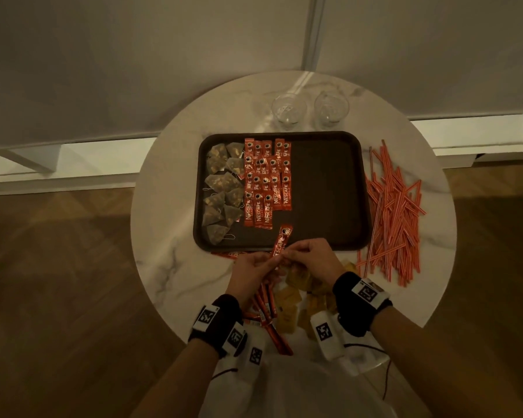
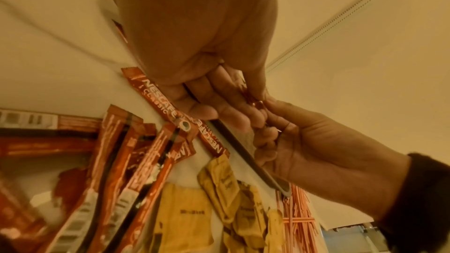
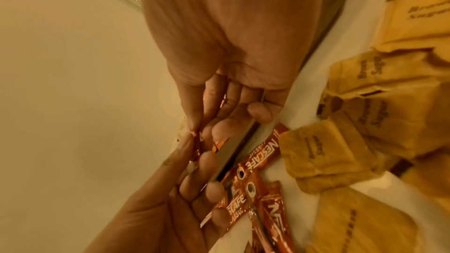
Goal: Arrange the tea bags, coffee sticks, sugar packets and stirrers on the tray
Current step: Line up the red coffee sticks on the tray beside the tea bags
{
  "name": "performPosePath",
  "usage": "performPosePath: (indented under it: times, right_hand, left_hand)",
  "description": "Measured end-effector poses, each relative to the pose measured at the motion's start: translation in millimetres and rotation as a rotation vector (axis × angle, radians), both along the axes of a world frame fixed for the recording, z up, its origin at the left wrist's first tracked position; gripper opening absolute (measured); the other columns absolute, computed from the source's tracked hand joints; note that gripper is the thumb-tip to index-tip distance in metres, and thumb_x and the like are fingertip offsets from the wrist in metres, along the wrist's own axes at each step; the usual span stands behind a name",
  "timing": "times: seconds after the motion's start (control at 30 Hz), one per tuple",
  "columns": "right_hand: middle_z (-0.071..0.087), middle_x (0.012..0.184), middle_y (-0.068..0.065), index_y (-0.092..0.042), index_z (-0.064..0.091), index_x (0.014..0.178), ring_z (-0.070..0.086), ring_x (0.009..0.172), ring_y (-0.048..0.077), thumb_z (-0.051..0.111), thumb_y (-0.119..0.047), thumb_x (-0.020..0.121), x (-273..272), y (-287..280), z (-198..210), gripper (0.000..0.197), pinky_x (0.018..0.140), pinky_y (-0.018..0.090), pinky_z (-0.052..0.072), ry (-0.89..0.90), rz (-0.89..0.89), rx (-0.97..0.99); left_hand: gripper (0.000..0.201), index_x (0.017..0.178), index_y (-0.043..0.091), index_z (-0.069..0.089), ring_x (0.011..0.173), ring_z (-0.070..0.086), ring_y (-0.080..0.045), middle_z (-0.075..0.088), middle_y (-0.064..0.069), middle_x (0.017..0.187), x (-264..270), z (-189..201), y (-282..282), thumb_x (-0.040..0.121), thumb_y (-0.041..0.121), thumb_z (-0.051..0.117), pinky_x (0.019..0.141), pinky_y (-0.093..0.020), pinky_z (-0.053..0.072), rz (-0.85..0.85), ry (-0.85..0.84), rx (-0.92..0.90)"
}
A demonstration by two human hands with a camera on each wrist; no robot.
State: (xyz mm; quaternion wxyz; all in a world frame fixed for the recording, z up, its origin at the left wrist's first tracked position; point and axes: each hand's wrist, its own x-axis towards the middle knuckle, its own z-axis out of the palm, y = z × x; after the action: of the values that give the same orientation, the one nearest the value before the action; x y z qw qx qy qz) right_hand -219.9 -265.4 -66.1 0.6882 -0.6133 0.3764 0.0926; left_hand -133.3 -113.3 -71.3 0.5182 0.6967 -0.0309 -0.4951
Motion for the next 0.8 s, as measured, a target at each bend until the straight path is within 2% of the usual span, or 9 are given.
performPosePath:
  times: [0.13, 0.23, 0.3, 0.37, 0.47, 0.5, 0.57, 0.63, 0.8]
  right_hand:
    - [0.075, 0.084, 0.001, -0.013, 0.076, 0.088, 0.070, 0.075, 0.008, 0.070, -0.014, 0.089, 11.8, -9.5, -7.9, 0.006, 0.069, 0.016, 0.055, 0.035, 0.036, -0.040]
    - [0.073, 0.079, 0.007, -0.003, 0.075, 0.092, 0.065, 0.062, 0.010, 0.070, -0.013, 0.089, 23.4, -20.5, -13.2, 0.012, 0.059, 0.015, 0.052, 0.066, 0.031, -0.066]
    - [0.070, 0.074, 0.005, 0.001, 0.074, 0.092, 0.059, 0.051, 0.008, 0.070, -0.014, 0.090, 33.0, -31.2, -17.8, 0.016, 0.053, 0.014, 0.049, 0.089, 0.029, -0.107]
    - [0.069, 0.072, 0.004, 0.000, 0.074, 0.091, 0.055, 0.047, 0.009, 0.071, -0.016, 0.090, 43.5, -42.2, -24.5, 0.017, 0.052, 0.017, 0.048, 0.124, 0.050, -0.167]
    - [0.070, 0.074, 0.003, -0.006, 0.074, 0.088, 0.054, 0.047, 0.009, 0.072, -0.021, 0.089, 58.6, -53.5, -34.1, 0.015, 0.055, 0.019, 0.049, 0.172, 0.096, -0.234]
    - [0.071, 0.074, 0.003, -0.007, 0.074, 0.088, 0.054, 0.047, 0.008, 0.072, -0.021, 0.089, 63.6, -55.7, -36.5, 0.015, 0.055, 0.019, 0.049, 0.183, 0.111, -0.248]
    - [0.071, 0.074, 0.002, -0.008, 0.074, 0.087, 0.054, 0.048, 0.009, 0.072, -0.022, 0.089, 72.9, -58.4, -39.3, 0.014, 0.055, 0.019, 0.050, 0.193, 0.139, -0.273]
    - [0.071, 0.074, 0.001, -0.011, 0.073, 0.085, 0.055, 0.049, 0.008, 0.072, -0.022, 0.089, 80.1, -60.6, -40.8, 0.012, 0.054, 0.018, 0.050, 0.204, 0.155, -0.292]
    - [0.072, 0.075, 0.002, -0.010, 0.073, 0.083, 0.056, 0.049, 0.010, 0.073, -0.023, 0.088, 88.9, -61.8, -44.2, 0.014, 0.055, 0.019, 0.052, 0.228, 0.161, -0.319]
  left_hand:
    - [0.020, 0.100, 0.011, 0.074, 0.072, 0.071, -0.016, 0.077, -0.007, 0.085, 8.9, -4.3, -7.8, 0.094, 0.027, 0.063, 0.067, -0.023, 0.056, -0.030, 0.000, 0.026]
    - [0.024, 0.092, 0.014, 0.074, 0.064, 0.069, -0.016, 0.076, -0.007, 0.078, 15.0, -10.7, -9.5, 0.095, 0.034, 0.062, 0.064, -0.026, 0.055, -0.062, -0.076, 0.081]
    - [0.029, 0.084, 0.013, 0.074, 0.061, 0.068, -0.019, 0.074, -0.007, 0.072, 18.9, -13.8, -7.8, 0.095, 0.037, 0.061, 0.060, -0.027, 0.053, -0.041, -0.129, 0.131]
    - [0.032, 0.079, 0.011, 0.073, 0.058, 0.066, -0.018, 0.073, -0.007, 0.068, 22.2, -17.1, -4.8, 0.095, 0.035, 0.062, 0.058, -0.026, 0.053, 0.007, -0.159, 0.166]
    - [0.035, 0.069, 0.011, 0.069, 0.048, 0.059, -0.006, 0.068, 0.000, 0.059, 25.4, -21.7, 3.2, 0.096, 0.032, 0.061, 0.052, -0.017, 0.046, 0.048, -0.193, 0.196]
    - [0.037, 0.066, 0.011, 0.067, 0.049, 0.060, -0.008, 0.068, -0.002, 0.059, 26.1, -23.8, 6.4, 0.096, 0.032, 0.061, 0.053, -0.017, 0.046, 0.049, -0.202, 0.201]
    - [0.040, 0.066, 0.007, 0.068, 0.051, 0.062, -0.012, 0.069, -0.007, 0.061, 26.9, -27.8, 13.8, 0.096, 0.033, 0.062, 0.052, -0.019, 0.047, 0.053, -0.216, 0.209]
    - [0.041, 0.069, 0.002, 0.069, 0.045, 0.058, -0.007, 0.067, -0.001, 0.055, 27.0, -30.4, 19.5, 0.096, 0.032, 0.062, 0.046, -0.016, 0.043, 0.055, -0.237, 0.227]
    - [0.040, 0.060, 0.011, 0.063, 0.040, 0.052, 0.001, 0.060, 0.008, 0.045, 25.2, -34.3, 23.4, 0.096, 0.030, 0.062, 0.046, -0.010, 0.040, 0.017, -0.281, 0.257]
